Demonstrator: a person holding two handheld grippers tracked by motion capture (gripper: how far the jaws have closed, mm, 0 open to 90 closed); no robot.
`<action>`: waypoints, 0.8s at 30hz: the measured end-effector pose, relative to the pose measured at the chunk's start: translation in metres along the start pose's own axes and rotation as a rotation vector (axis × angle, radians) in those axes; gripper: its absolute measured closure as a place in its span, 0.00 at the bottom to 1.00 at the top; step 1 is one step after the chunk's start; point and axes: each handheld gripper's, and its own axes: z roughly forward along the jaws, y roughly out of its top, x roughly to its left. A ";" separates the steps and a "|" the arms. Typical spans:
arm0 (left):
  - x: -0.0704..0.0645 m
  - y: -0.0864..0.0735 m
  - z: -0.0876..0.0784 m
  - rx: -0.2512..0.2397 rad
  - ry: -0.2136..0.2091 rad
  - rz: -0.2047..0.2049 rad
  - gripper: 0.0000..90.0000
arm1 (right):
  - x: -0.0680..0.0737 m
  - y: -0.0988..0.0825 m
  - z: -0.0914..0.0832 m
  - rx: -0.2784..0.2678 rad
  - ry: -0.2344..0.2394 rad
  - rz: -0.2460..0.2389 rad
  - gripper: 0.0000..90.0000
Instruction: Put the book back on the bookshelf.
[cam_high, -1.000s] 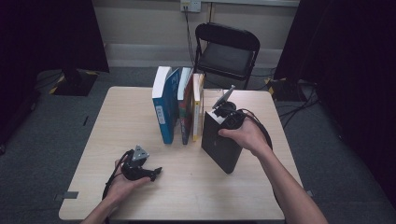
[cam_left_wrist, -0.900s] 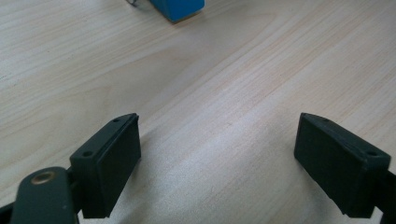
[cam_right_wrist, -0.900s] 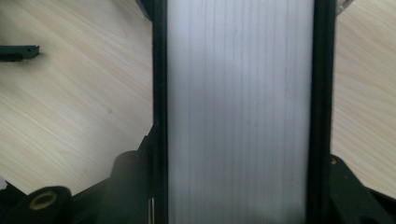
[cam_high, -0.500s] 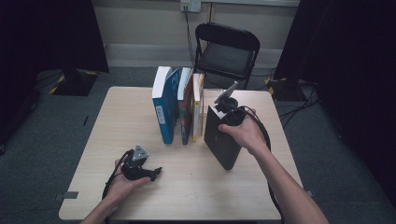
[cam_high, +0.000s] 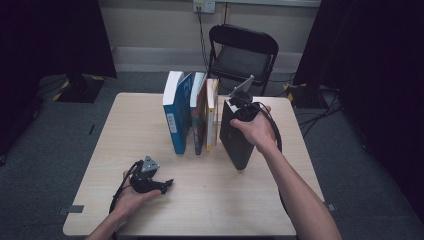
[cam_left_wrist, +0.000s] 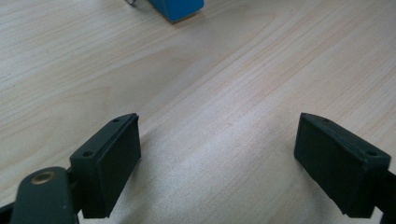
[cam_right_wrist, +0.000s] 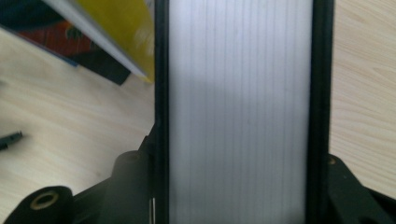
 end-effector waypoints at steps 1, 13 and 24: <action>0.000 0.000 0.000 -0.004 0.002 -0.001 0.16 | 0.000 0.003 0.000 0.000 -0.001 0.017 0.59; 0.000 0.000 0.000 0.000 -0.005 0.003 0.16 | -0.004 0.038 0.017 0.012 -0.021 0.129 0.59; 0.000 0.000 -0.001 0.003 -0.004 0.006 0.16 | -0.005 0.063 0.024 0.006 -0.043 0.186 0.59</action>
